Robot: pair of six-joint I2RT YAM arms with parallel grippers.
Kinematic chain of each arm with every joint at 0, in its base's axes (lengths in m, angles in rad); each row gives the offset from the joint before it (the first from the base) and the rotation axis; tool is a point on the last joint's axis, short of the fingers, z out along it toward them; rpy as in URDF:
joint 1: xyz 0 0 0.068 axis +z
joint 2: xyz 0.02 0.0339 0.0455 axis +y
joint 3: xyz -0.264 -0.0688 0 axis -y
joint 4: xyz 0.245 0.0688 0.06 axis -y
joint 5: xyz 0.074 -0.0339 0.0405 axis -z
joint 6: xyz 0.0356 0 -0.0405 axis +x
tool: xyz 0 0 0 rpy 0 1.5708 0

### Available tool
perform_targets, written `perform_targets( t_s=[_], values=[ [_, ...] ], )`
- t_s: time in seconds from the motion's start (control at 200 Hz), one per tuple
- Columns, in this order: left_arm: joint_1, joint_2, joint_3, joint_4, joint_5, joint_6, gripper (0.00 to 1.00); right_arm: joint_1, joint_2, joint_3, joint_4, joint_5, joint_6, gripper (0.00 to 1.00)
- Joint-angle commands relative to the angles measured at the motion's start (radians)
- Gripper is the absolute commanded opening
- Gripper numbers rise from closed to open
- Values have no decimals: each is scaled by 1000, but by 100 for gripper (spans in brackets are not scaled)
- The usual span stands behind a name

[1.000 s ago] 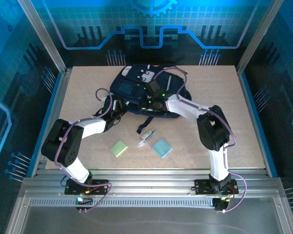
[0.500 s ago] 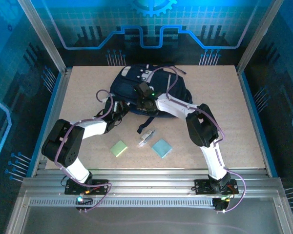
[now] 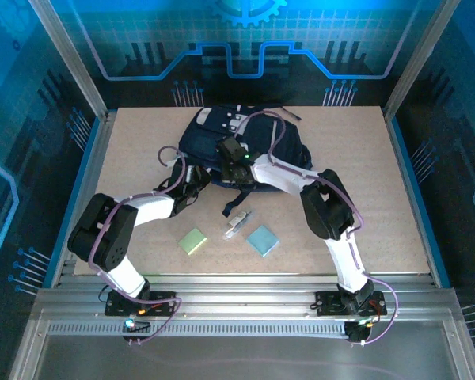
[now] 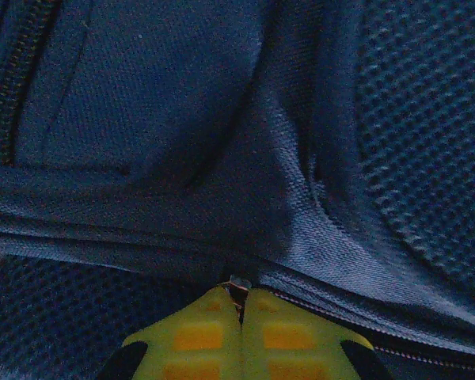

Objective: Pack the student bag

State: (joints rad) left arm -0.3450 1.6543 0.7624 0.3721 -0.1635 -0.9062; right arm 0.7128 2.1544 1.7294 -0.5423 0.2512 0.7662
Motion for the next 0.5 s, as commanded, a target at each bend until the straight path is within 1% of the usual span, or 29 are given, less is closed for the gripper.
perform_targets(
  t_s=[0.0,0.115,0.255,0.32,0.495],
  values=[
    [12,22,54,67,-53,43,0,-63,-65,-65,-23,-103,-40,0],
    [45,57,82,77,-57,45,0,-103,-110,-99,-55,-181,-109,0],
    [61,70,119,76,-45,57,0,-131,-151,-160,-68,-184,-152,0],
    [61,67,127,71,-42,61,0,-140,-164,-174,-70,-168,-177,0],
    [74,57,147,47,-49,95,0,-174,-161,-150,-162,-84,-309,0]
  ],
)
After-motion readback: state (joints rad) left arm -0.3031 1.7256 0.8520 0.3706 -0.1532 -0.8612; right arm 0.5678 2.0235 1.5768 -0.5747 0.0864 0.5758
